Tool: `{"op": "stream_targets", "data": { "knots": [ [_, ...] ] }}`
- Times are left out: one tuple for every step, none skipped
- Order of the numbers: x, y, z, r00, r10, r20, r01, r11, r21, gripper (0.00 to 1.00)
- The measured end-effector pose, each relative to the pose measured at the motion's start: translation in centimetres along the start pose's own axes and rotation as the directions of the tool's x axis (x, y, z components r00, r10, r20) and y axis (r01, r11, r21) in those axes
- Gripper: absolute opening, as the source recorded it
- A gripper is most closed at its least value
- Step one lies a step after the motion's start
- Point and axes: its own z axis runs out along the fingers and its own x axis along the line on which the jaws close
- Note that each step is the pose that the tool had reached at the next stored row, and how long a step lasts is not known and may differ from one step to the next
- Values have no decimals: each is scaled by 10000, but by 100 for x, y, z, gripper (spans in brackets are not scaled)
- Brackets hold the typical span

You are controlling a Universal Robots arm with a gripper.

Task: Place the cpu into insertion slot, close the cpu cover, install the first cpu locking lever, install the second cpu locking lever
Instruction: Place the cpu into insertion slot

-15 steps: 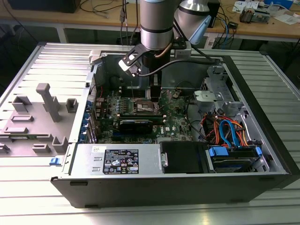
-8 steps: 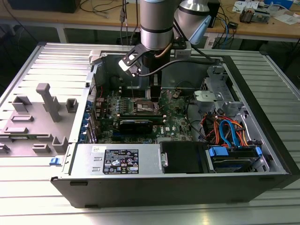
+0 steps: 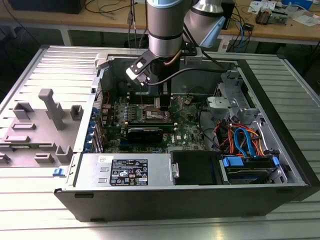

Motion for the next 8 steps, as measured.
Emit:
{"op": "stream_targets", "data": {
  "knots": [
    [1,-30,32,10000,-78,-6,78,10000,-3,54],
    [1,-55,46,10000,-88,-7,88,10000,-11,54],
    [1,-79,58,10000,-91,-7,91,10000,-26,54],
    [3,-99,75,10000,-94,-6,94,9999,-52,54],
    [4,-107,85,10000,-96,-7,96,9999,-62,54],
    [4,-119,96,9999,-100,-7,100,9999,-77,54],
    [4,-147,117,9999,-115,-8,115,9999,-97,54],
    [6,-169,138,9999,-143,-10,143,9998,-109,54]
  ]
}}
